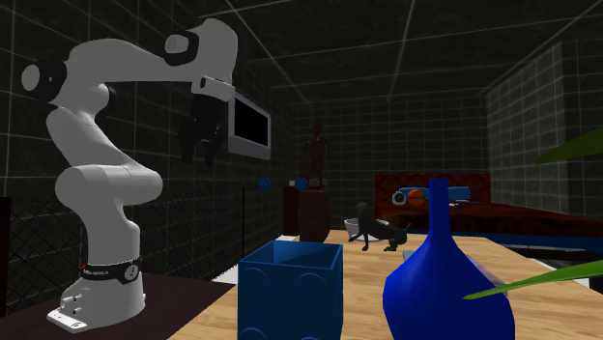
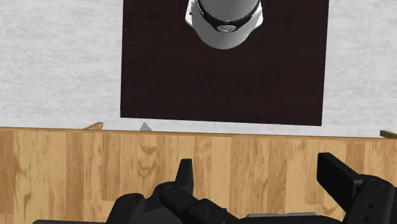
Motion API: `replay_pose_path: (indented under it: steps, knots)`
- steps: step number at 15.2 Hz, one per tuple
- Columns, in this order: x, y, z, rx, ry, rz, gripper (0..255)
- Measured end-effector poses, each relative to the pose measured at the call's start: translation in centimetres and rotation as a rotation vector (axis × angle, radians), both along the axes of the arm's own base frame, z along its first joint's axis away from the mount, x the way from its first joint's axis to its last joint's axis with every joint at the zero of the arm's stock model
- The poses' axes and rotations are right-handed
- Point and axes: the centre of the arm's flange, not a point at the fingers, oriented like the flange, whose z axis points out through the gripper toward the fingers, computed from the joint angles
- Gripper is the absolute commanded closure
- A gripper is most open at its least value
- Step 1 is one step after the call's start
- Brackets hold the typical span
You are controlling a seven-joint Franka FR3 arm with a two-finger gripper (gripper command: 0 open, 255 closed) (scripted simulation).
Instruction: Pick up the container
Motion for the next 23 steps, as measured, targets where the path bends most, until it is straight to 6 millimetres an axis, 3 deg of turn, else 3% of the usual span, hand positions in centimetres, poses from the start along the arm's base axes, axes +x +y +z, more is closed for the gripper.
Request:
replay_pose_path:
  steps: [2, 5, 23]
  knots:
    - [0.4, 0.1, -0.3, -0.001, 0.0, -0.001, 0]
    - [3.0, 0.4, -2.1, -0.005, -0.005, -0.009, 0]
    - [22.7, 2.1, -14.3, -0.035, -0.041, -0.059, 0]
